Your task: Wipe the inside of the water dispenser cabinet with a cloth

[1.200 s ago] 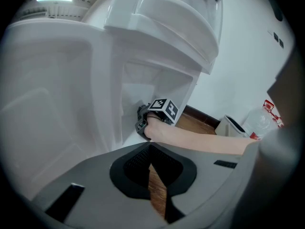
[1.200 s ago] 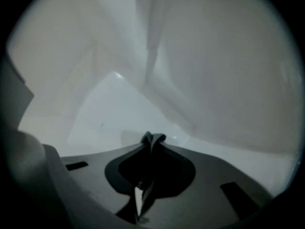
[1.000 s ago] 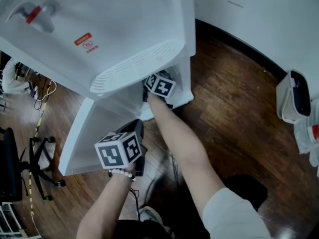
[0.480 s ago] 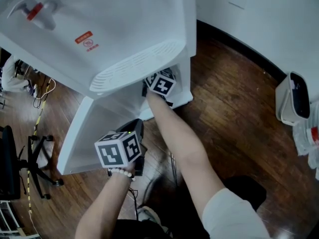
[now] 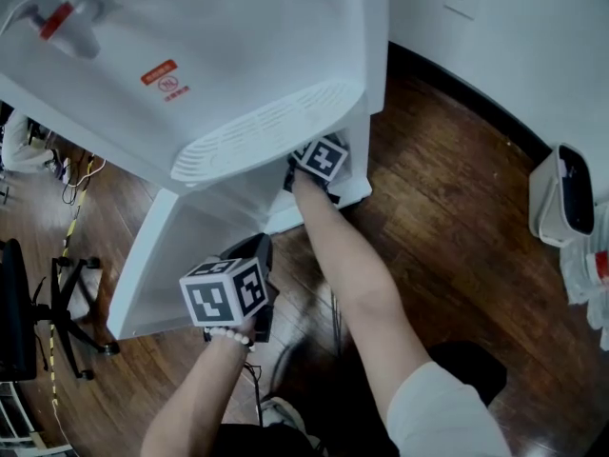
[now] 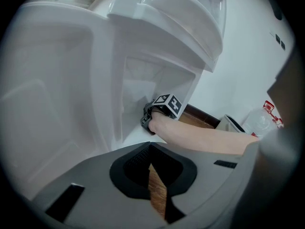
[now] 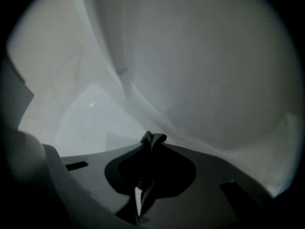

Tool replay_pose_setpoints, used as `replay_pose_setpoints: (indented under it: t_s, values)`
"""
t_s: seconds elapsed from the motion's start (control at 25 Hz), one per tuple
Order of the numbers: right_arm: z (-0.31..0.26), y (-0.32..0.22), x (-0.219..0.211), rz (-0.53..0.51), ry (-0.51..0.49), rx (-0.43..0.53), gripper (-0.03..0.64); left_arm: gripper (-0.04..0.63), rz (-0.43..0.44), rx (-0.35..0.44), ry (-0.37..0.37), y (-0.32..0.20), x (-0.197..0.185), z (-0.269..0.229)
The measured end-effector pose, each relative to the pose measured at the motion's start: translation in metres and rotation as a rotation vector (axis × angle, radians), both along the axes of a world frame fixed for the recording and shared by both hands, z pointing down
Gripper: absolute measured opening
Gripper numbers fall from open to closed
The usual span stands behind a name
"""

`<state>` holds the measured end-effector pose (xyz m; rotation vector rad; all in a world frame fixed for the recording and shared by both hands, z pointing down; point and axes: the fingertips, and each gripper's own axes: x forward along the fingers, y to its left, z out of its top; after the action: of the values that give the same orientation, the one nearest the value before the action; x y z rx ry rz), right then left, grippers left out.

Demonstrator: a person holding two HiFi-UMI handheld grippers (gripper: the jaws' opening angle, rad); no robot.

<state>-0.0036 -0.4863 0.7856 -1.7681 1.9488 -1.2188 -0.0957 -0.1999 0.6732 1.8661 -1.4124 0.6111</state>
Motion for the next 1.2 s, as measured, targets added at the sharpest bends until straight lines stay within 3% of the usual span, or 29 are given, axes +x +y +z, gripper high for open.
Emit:
replay_pose_setpoints:
  t_s: [0.24, 0.56, 0.8, 0.96, 1.2]
  values:
    - [-0.039, 0.008, -0.001, 0.011, 0.065, 0.132, 0.037, -0.002, 0.013, 0.019, -0.006, 0.002, -0.008, -0.017]
    - [-0.100, 0.049, -0.011, 0.042, 0.160, 0.249, 0.037, -0.003, 0.001, 0.076, 0.071, -0.003, 0.004, -0.042]
    - [-0.152, 0.070, 0.007, 0.060, 0.107, 0.364, 0.037, -0.003, -0.013, 0.140, 0.101, -0.014, 0.001, -0.067]
    - [-0.169, 0.059, 0.030, 0.122, 0.081, 0.379, 0.037, -0.003, 0.002, 0.153, 0.094, -0.008, 0.001, -0.072]
    - [-0.145, 0.040, 0.020, 0.123, 0.054, 0.345, 0.037, -0.003, 0.014, 0.144, 0.061, 0.007, -0.009, -0.074]
